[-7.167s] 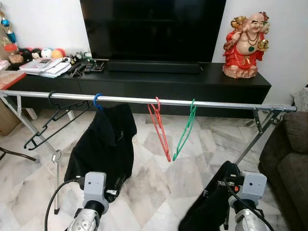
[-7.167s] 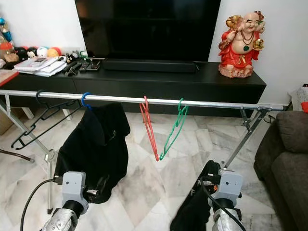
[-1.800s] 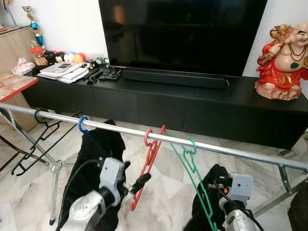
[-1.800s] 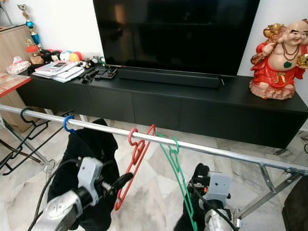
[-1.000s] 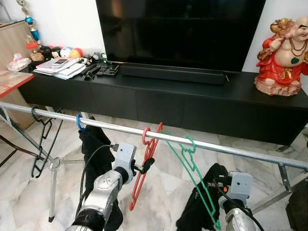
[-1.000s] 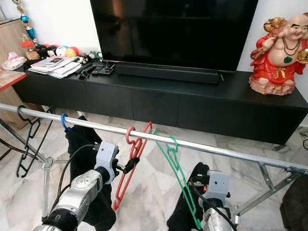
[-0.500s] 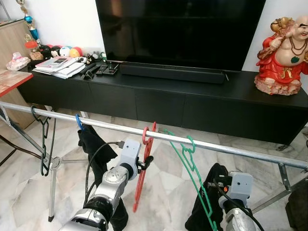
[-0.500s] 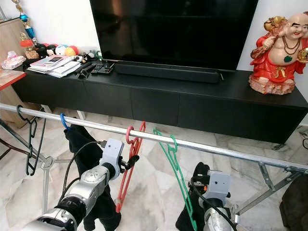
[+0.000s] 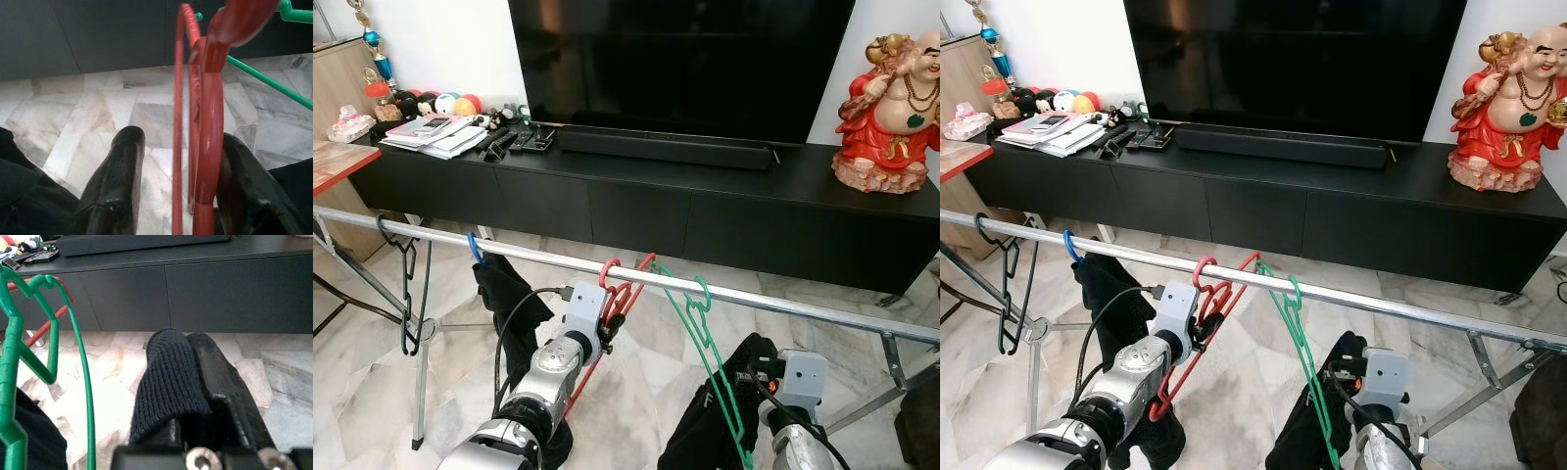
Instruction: Hang hanger
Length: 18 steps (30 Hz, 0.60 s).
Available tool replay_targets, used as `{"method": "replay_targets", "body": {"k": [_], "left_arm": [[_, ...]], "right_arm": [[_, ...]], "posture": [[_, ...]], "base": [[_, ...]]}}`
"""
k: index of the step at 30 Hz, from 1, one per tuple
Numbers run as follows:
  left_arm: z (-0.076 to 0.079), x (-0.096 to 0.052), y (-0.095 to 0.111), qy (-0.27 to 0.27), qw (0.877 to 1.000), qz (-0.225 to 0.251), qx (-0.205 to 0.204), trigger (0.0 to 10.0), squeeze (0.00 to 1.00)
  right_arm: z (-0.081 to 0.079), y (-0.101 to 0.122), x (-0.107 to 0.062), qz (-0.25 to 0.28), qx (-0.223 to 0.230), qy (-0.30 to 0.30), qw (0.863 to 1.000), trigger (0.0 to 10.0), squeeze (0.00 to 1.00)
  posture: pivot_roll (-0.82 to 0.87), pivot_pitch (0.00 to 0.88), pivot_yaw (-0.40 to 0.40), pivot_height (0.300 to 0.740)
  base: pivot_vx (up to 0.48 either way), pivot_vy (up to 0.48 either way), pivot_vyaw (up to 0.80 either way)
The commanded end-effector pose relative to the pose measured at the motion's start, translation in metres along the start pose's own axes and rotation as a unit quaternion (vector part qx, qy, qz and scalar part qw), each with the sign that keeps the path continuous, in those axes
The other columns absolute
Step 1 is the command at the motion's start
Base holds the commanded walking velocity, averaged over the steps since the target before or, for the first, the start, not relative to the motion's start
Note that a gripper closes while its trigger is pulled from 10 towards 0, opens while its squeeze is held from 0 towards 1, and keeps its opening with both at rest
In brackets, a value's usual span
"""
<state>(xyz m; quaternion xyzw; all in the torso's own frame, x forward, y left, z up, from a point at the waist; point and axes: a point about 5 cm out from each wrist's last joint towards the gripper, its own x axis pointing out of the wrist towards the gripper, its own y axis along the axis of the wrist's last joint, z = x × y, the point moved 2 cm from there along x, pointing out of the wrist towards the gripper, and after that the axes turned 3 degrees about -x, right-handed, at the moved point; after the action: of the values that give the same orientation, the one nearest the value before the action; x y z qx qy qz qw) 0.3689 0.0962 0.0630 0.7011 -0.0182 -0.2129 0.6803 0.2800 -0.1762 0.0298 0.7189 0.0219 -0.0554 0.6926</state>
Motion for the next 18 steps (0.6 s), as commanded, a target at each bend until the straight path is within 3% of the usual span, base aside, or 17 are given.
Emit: {"method": "replay_targets", "body": {"k": [1,18], "left_arm": [[-0.0046,-0.0029,-0.0085,0.006,1.0,-0.013,0.001,0.0,0.0],[-0.0103,-0.0077,-0.0155,0.02,1.0,-0.011,0.007,0.0,0.0]], "right_arm": [[-0.0014,0.0091,0.0009,0.023,0.0,0.001,1.0,10.0,0.0],[-0.0041,0.0055,-0.001,0.018,0.002,0.003,1.0,10.0,0.0]], "posture": [[0.0,0.003,0.035,0.74],[0.0,0.0,0.04,0.74]], "base": [[0.0,0.0,0.0],[0.0,0.0,0.0]]}}
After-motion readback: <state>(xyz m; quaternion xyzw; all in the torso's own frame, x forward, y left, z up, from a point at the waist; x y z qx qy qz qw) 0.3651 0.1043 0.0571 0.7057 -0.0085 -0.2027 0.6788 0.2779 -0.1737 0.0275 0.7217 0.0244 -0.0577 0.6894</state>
